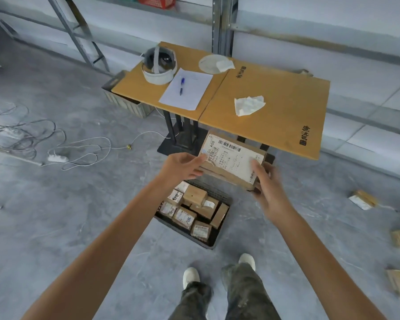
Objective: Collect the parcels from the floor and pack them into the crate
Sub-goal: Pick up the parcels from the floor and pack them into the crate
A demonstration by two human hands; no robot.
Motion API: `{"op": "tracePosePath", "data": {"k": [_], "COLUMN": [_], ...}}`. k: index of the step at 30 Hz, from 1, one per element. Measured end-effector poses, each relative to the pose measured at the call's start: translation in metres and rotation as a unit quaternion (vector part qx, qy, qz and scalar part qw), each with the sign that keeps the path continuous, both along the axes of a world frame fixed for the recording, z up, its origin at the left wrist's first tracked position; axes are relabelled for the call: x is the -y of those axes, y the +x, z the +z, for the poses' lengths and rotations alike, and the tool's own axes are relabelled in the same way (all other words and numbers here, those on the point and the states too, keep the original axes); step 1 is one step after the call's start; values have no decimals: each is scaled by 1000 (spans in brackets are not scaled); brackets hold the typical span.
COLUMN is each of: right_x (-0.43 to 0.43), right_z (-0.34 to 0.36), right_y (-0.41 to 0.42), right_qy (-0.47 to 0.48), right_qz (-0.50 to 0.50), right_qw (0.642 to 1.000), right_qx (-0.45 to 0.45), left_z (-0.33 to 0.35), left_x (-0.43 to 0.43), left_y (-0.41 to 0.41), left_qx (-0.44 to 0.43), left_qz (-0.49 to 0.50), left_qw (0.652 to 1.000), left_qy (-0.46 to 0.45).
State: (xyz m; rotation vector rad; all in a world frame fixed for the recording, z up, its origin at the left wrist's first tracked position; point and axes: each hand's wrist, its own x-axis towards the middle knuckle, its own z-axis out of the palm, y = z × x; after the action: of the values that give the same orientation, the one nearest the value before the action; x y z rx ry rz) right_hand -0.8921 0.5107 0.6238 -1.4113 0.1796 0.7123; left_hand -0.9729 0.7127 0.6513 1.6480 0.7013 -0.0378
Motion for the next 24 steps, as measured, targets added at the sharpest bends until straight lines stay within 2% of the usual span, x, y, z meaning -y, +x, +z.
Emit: {"op": "tracePosePath", "data": {"k": [4, 7, 10, 16, 18, 21, 23, 24], "right_x": [-14, -19, -23, -32, -36, -45, -51, -56], "right_z": [-5, -18, -35, -69, -79, -100, -119, -129], "right_y": [-9, 6, 29, 54, 56, 48, 37, 30], "right_qy": [-1, 2, -37, -113, -127, -135, -151, -157], "right_qz": [83, 70, 64, 86, 97, 112, 129, 130], "right_qw": [997, 997, 997, 990, 987, 983, 977, 975], "right_qx": [-7, -34, -32, -24, -32, -62, -78, -89], "left_z": [-16, -29, -43, -78, -91, -122, -149, -162], "left_x": [-17, -26, -31, -34, -34, -40, -45, -48], "left_y": [9, 25, 43, 86, 89, 82, 77, 72], "left_qx": [-30, -60, -103, -250, -274, -311, -339, -343], "left_qz": [1, -19, -54, -105, -119, -158, -148, -128], "left_qw": [999, 997, 991, 962, 953, 937, 929, 930], "left_qy": [-38, -54, -63, -36, -59, -6, 11, -11]}}
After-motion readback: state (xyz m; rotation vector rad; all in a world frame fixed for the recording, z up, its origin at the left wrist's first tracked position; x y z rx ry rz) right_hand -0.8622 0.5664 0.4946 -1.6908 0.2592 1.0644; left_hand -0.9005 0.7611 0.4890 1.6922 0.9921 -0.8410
